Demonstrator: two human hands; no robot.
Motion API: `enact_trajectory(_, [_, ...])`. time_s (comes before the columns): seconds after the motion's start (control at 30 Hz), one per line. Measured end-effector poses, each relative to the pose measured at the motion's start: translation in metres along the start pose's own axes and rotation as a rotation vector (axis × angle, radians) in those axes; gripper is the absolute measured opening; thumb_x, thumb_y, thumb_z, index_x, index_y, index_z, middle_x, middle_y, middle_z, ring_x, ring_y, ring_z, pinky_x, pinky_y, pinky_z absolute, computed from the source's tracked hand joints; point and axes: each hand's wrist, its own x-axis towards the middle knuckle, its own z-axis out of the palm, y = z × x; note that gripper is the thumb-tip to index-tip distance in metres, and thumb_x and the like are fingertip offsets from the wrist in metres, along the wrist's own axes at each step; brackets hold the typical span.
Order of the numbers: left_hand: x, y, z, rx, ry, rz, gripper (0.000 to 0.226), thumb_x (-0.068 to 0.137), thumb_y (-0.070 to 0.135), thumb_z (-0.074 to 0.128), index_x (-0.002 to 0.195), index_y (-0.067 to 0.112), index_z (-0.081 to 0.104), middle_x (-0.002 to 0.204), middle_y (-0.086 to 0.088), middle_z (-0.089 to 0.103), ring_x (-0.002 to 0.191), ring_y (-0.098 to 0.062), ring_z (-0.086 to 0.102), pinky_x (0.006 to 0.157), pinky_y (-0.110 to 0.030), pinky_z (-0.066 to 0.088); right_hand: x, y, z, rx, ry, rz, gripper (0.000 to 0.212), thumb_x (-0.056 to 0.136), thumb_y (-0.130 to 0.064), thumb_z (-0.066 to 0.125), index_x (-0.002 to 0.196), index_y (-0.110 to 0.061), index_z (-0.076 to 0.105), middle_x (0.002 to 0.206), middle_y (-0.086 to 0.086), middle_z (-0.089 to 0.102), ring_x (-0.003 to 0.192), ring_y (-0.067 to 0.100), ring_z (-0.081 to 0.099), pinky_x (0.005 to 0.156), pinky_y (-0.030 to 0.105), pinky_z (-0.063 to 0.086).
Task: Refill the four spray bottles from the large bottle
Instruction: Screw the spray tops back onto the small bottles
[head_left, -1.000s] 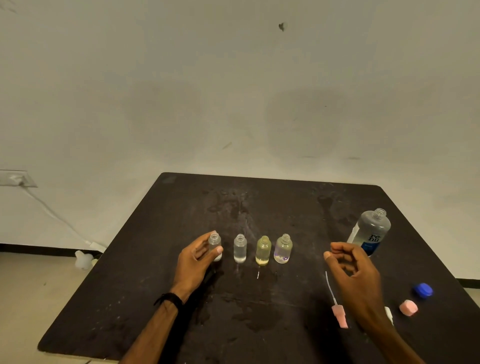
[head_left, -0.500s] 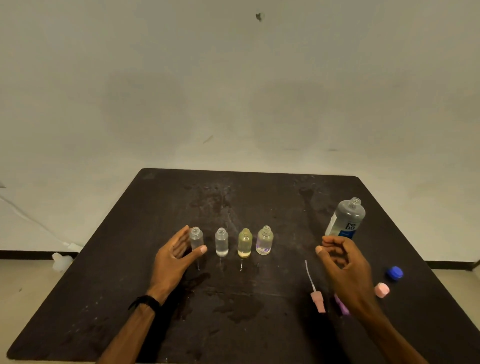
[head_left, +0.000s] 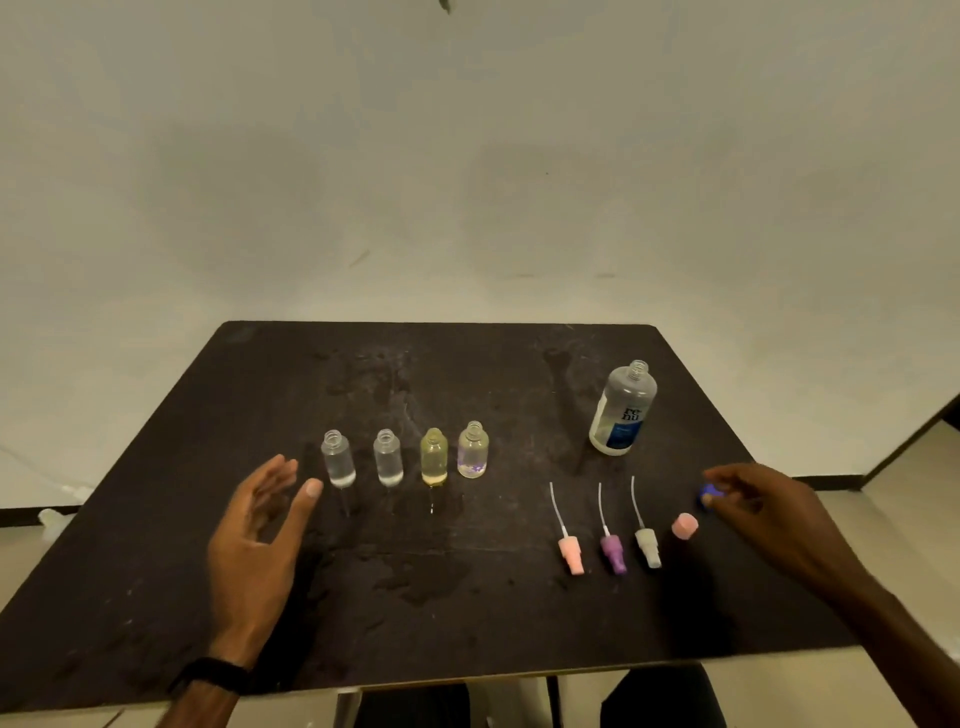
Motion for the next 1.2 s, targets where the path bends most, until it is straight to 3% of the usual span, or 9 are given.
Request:
enact_trajectory(0.17, [-0.022, 0.006, 0.014, 0.022, -0.046, 0.012, 0.047, 0.084, 0.028, 0.074, 0.129, 0.024, 0.062, 0.121, 0.006, 0.070, 0.113, -0.006, 0.066, 0.099, -0.029, 0.055, -0.007, 0.014, 0.008, -0.117, -0.285, -0.070, 0.047, 0.082, -0.030, 0.075, 0.126, -0.032, 0.059, 0.115, -0.012, 0.058, 0.094, -0.001, 0.055, 0.078, 0.014, 0.043])
enact_trajectory(0.27, [-0.034, 0.010, 0.025, 0.049, -0.100, 0.017, 0.045, 0.084, 0.028, 0.075, 0.128, 0.028, 0.063, 0.120, 0.010, 0.069, 0.111, -0.002, 0.065, 0.096, -0.026, 0.055, -0.003, 0.013, 0.014, -0.171, -0.354, -0.077, 0.050, 0.082, -0.035, 0.075, 0.128, -0.038, 0.056, 0.120, -0.013, 0.058, 0.103, 0.002, 0.055, 0.090, 0.020, 0.047])
enact_trajectory(0.47, [-0.048, 0.013, 0.043, 0.028, -0.155, 0.005, 0.046, 0.081, 0.027, 0.078, 0.124, 0.028, 0.064, 0.119, 0.013, 0.070, 0.113, -0.004, 0.065, 0.099, -0.027, 0.051, 0.003, 0.010, 0.022, -0.190, -0.395, -0.074, 0.034, 0.088, -0.031, 0.069, 0.121, -0.033, 0.060, 0.115, -0.016, 0.056, 0.106, 0.003, 0.056, 0.095, 0.021, 0.046])
enact_trajectory(0.63, [-0.047, 0.023, 0.058, 0.052, -0.165, 0.051, 0.047, 0.078, 0.028, 0.082, 0.122, 0.032, 0.065, 0.120, 0.018, 0.069, 0.113, -0.004, 0.064, 0.097, -0.028, 0.054, 0.004, 0.006, 0.013, -0.169, -0.283, -0.137, 0.024, 0.088, -0.029, 0.069, 0.107, -0.039, 0.058, 0.102, -0.014, 0.059, 0.096, 0.005, 0.059, 0.076, 0.011, 0.039])
enact_trajectory(0.77, [-0.038, 0.037, 0.077, 0.105, -0.139, 0.165, 0.049, 0.078, 0.027, 0.084, 0.123, 0.030, 0.064, 0.120, 0.018, 0.067, 0.112, -0.007, 0.062, 0.092, -0.020, 0.050, 0.023, -0.048, -0.006, -0.040, -0.186, -0.257, 0.017, 0.088, -0.036, 0.068, 0.104, -0.041, 0.063, 0.096, -0.017, 0.062, 0.086, 0.001, 0.059, 0.070, 0.017, 0.046])
enact_trajectory(0.87, [-0.032, 0.048, 0.094, 0.102, -0.129, 0.208, 0.048, 0.080, 0.024, 0.084, 0.123, 0.026, 0.064, 0.113, 0.016, 0.068, 0.104, -0.007, 0.064, 0.085, -0.015, 0.050, 0.042, -0.103, -0.008, 0.066, -0.167, -0.432, 0.017, 0.089, -0.035, 0.069, 0.105, -0.033, 0.069, 0.092, -0.017, 0.066, 0.086, 0.004, 0.062, 0.071, 0.021, 0.050])
enact_trajectory(1.0, [-0.043, 0.046, 0.121, 0.058, -0.132, 0.056, 0.034, 0.081, 0.027, 0.082, 0.111, 0.029, 0.066, 0.087, 0.014, 0.073, 0.077, -0.003, 0.069, 0.068, -0.014, 0.051, 0.075, -0.172, 0.013, 0.020, -0.234, -0.637, 0.025, 0.087, -0.030, 0.070, 0.112, -0.025, 0.068, 0.101, -0.013, 0.066, 0.091, 0.004, 0.061, 0.078, 0.021, 0.051])
enact_trajectory(1.1, [-0.053, 0.027, 0.135, 0.123, -0.181, -0.043, 0.034, 0.081, 0.036, 0.082, 0.109, 0.034, 0.063, 0.083, 0.014, 0.073, 0.077, -0.001, 0.068, 0.068, -0.015, 0.051, 0.093, -0.211, 0.037, -0.053, -0.316, -0.728, 0.025, 0.090, -0.029, 0.068, 0.113, -0.020, 0.068, 0.107, -0.007, 0.065, 0.095, 0.006, 0.059, 0.084, 0.024, 0.051])
enact_trajectory(1.2, [-0.052, 0.017, 0.141, 0.241, -0.237, -0.073, 0.043, 0.083, 0.046, 0.077, 0.120, 0.040, 0.057, 0.085, 0.018, 0.070, 0.082, 0.007, 0.064, 0.071, -0.013, 0.051, 0.104, -0.235, 0.058, -0.159, -0.389, -0.752, 0.026, 0.089, -0.023, 0.067, 0.114, -0.017, 0.068, 0.111, -0.002, 0.066, 0.099, 0.011, 0.060, 0.089, 0.027, 0.051])
